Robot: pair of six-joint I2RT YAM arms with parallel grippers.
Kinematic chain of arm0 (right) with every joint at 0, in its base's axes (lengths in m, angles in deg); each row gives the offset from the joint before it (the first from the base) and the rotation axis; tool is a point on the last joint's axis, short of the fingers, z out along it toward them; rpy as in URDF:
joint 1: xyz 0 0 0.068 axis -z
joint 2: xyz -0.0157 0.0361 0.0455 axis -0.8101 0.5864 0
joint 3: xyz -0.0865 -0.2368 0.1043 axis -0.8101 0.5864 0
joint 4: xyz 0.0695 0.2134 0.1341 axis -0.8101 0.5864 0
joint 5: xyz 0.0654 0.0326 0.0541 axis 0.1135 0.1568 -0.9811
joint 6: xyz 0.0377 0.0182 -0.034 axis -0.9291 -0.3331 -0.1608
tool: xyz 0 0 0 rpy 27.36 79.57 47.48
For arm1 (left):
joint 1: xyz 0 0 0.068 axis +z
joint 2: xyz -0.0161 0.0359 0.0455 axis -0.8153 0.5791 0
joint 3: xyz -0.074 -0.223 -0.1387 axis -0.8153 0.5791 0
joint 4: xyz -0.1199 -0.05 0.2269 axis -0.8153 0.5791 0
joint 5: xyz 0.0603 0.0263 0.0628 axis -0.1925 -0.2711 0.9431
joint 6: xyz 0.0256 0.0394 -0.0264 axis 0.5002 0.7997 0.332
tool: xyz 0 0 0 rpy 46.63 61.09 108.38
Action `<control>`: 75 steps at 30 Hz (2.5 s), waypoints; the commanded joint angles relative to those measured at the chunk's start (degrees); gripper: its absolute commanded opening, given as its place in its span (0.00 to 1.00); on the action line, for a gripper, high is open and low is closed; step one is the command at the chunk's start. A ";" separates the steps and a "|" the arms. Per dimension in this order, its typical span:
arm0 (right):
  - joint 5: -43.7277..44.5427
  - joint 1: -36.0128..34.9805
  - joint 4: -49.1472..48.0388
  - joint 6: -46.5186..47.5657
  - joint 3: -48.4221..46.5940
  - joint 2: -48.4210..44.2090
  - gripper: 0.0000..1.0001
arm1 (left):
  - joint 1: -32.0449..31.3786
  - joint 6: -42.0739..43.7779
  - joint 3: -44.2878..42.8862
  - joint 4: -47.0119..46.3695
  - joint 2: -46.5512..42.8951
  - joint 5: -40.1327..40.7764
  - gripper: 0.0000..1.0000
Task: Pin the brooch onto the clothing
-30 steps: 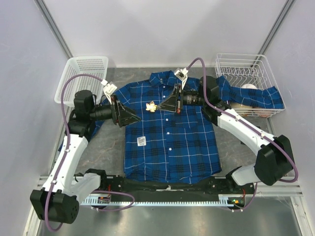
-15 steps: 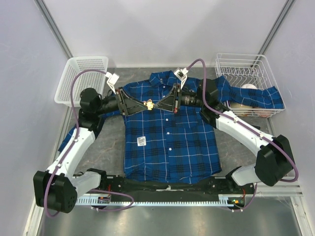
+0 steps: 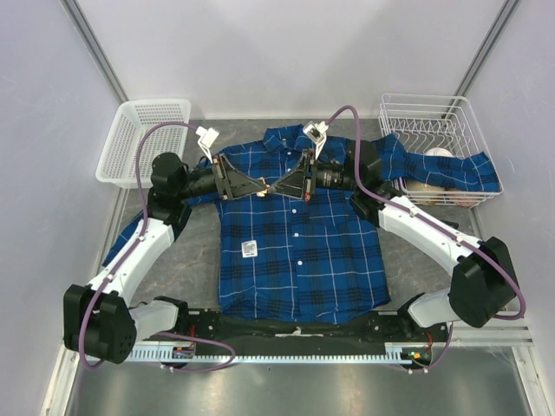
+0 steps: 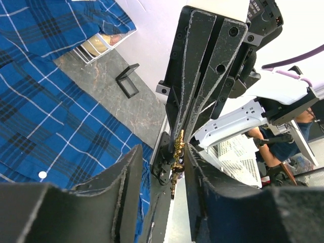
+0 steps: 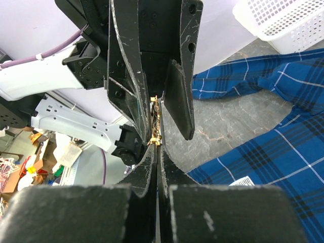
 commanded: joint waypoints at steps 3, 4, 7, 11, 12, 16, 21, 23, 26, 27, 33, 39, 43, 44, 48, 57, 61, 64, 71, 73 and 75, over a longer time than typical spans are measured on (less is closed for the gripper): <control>0.13 -0.34 -3.10 0.16 -0.97 0.55 0.00 | -0.55 -2.29 -2.20 -4.41 1.44 -1.09 0.41; -0.13 -0.34 -3.01 0.08 -1.14 0.81 0.00 | -0.63 -2.47 -2.20 -4.41 1.70 -1.18 0.40; -0.14 -0.34 -2.92 0.07 -1.06 1.08 0.00 | -0.72 -2.56 -2.46 -4.76 2.67 -2.41 0.32; -0.05 -0.34 -1.08 1.56 -1.67 1.87 0.00 | -0.81 -2.47 -2.72 -4.77 3.46 -3.64 0.10; -0.14 -0.34 -0.38 1.74 -1.93 2.39 0.00 | -0.72 -2.56 -2.55 -4.76 3.55 -3.90 0.05; -1.81 0.79 8.38 9.36 -5.97 4.15 0.63 | 1.73 -5.89 -0.36 -4.24 4.51 -2.50 0.02; 2.13 5.80 27.17 26.07 -16.25 10.72 0.93 | 9.27 -3.70 1.75 1.04 6.27 -0.30 0.02; 4.60 6.25 31.25 33.19 -19.23 12.67 0.95 | 11.75 -4.31 3.16 0.60 8.02 -0.83 0.02; 8.55 5.98 36.62 40.93 -21.26 16.28 0.95 | 15.69 -4.23 4.31 -0.81 10.39 -1.27 0.02; 9.26 5.64 38.54 41.99 -21.88 18.63 0.95 | 16.67 -3.71 4.57 -1.24 11.01 -1.27 0.02; 16.46 1.34 43.47 48.41 -26.28 27.95 0.92 | 19.92 -6.58 6.94 -8.09 18.73 0.31 0.02; 19.81 -2.97 46.82 52.45 -29.36 34.90 0.88 | 20.64 -7.05 7.12 -10.04 26.74 3.91 0.02; 19.55 -4.65 47.79 54.82 -27.78 36.93 0.86 | 21.16 -5.02 6.59 -6.52 31.05 4.45 0.02; 19.81 -5.00 48.40 55.61 -27.34 37.46 0.85 | 21.51 -5.02 6.77 -6.26 31.15 4.45 0.02; 20.51 -6.84 53.83 59.83 -25.15 39.05 0.81 | 22.74 -4.58 9.39 -4.33 29.48 4.36 0.02; 21.05 -11.06 60.35 70.47 -11.35 32.73 0.78 | 24.06 -2.56 16.87 -0.90 20.44 3.22 0.02; 17.80 -12.03 62.73 71.18 -9.50 28.60 0.78 | 24.06 -2.56 18.19 -1.33 17.97 2.87 0.02; 18.83 -12.03 61.60 67.59 -13.25 24.99 0.79 | 24.06 -2.38 18.28 -2.04 16.83 2.69 0.02; 29.73 -4.83 52.80 48.26 -35.30 31.37 0.80 | 23.89 -3.26 17.41 -5.99 18.57 4.97 0.02; 37.72 -5.00 52.10 38.20 -43.28 34.99 0.76 | 23.80 -2.21 16.00 -5.03 18.58 4.71 0.02; 41.76 -5.09 53.94 31.23 -48.14 40.09 0.69 | 23.89 0.51 13.98 -2.93 19.28 4.71 0.02</control>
